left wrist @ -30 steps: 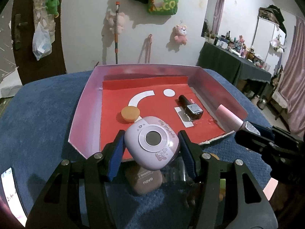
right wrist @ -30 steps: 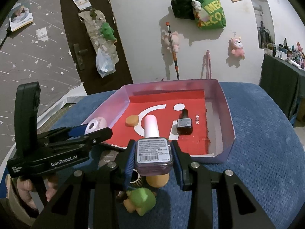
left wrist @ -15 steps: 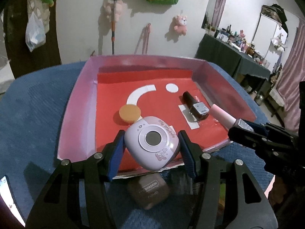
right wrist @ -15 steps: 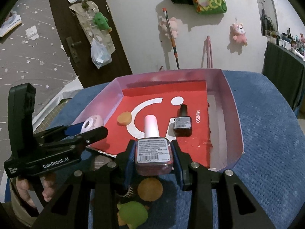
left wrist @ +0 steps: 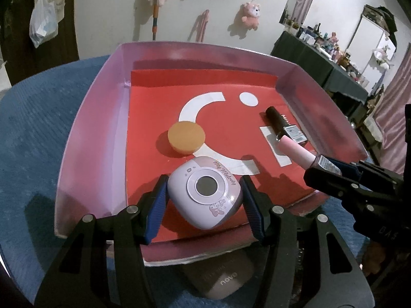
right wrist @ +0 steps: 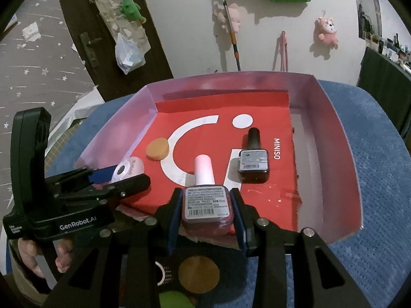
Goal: Organize rigid objects
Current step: 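Carry the pink case and the pink-capped nail polish into the box with both grippers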
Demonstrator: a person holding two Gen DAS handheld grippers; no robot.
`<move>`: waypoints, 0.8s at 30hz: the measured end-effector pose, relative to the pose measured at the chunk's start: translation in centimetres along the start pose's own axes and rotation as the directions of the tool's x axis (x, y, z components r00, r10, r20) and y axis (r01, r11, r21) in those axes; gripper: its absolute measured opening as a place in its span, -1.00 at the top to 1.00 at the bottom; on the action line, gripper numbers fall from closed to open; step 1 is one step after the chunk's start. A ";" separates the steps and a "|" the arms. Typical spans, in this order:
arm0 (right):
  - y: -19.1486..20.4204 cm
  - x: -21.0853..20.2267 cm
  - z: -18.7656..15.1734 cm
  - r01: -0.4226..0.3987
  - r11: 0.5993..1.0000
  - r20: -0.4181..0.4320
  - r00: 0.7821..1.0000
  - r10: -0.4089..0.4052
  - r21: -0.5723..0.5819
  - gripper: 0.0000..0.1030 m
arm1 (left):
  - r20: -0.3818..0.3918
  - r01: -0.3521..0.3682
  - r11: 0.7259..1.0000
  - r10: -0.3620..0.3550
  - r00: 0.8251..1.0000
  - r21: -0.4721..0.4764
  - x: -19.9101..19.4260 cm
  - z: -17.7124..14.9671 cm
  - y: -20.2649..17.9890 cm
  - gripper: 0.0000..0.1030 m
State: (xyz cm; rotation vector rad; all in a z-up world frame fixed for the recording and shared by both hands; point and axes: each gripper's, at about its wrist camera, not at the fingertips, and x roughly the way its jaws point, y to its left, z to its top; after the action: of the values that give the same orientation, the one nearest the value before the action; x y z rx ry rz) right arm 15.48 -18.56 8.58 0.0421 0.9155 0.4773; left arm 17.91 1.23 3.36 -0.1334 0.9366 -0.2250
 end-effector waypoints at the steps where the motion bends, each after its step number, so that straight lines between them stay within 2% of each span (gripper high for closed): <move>1: 0.0 0.3 0.1 0.002 1.000 -0.007 1.000 -0.002 -0.002 0.25 | -0.007 0.003 1.000 -0.003 1.000 -0.002 0.2 0.0 0.1 -0.03; 6: 0.0 1.3 0.3 0.008 1.000 -0.027 1.000 -0.008 -0.003 0.25 | -0.032 0.007 1.000 -0.007 0.999 -0.008 0.9 0.1 0.4 -0.03; 24: -0.7 3.7 0.8 0.033 0.999 -0.056 0.998 -0.032 0.019 0.24 | -0.015 -0.040 0.999 0.040 0.999 0.007 1.5 0.3 -0.1 -0.03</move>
State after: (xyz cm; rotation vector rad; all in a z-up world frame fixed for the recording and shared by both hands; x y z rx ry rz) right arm 18.29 -17.47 6.11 0.0319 0.9744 0.4412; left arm 19.03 0.76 2.40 -0.1065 0.9522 -0.1928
